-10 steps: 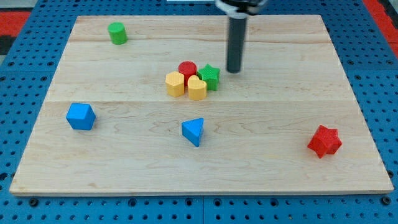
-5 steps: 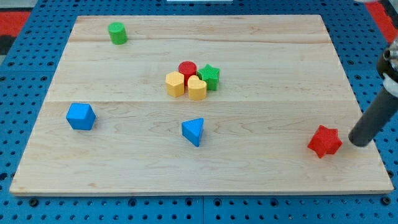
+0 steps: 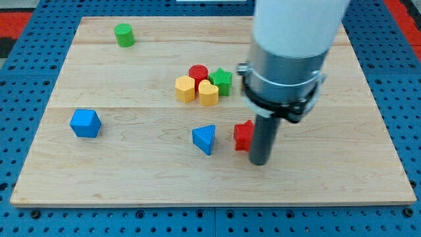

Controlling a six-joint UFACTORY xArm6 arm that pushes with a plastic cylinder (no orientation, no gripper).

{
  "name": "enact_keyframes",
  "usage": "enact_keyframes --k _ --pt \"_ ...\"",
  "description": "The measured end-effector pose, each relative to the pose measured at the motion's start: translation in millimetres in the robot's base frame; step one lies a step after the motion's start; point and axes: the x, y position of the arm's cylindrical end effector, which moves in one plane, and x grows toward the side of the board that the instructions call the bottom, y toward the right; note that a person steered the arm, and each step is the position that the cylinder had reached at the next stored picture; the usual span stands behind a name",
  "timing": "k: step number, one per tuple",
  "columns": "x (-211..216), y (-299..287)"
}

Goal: Move the red star closer to the green star

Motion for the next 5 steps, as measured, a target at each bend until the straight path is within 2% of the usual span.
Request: enact_keyframes --k 1,3,5 --pt "-8 -33" --pt "-42 -6" --pt "-73 -6"
